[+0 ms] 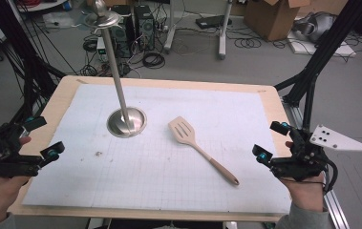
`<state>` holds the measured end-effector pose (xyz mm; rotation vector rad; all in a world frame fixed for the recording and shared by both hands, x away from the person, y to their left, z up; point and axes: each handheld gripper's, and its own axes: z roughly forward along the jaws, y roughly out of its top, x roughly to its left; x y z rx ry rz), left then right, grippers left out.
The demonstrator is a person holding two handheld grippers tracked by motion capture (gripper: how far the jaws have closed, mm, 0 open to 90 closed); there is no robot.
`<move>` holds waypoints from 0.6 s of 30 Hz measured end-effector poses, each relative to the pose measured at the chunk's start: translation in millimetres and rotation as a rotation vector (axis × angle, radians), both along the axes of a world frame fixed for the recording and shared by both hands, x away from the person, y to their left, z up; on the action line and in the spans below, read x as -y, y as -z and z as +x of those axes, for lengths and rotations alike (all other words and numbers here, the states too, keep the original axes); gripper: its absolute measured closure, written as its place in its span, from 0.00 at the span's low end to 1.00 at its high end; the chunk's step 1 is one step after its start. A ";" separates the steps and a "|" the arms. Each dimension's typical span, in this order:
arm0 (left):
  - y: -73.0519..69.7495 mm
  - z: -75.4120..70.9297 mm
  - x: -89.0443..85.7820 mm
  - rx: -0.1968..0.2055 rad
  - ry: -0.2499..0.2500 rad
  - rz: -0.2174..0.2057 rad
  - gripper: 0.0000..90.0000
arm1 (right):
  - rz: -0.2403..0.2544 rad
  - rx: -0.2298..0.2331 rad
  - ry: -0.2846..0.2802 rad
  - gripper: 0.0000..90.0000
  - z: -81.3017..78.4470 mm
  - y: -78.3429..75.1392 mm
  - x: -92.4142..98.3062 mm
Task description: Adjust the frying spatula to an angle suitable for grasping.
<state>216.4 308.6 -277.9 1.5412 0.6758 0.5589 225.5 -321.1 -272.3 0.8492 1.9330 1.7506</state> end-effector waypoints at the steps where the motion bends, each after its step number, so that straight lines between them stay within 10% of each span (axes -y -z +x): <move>1: 0.0 0.0 0.0 0.000 0.000 0.000 0.02 | 0.005 -0.003 0.003 0.01 -0.4 -0.1 0.2; 18: 0.0 1.7 1.0 -0.001 0.003 -0.001 0.02 | -0.006 -0.010 0.030 0.01 5.3 3.6 -4.3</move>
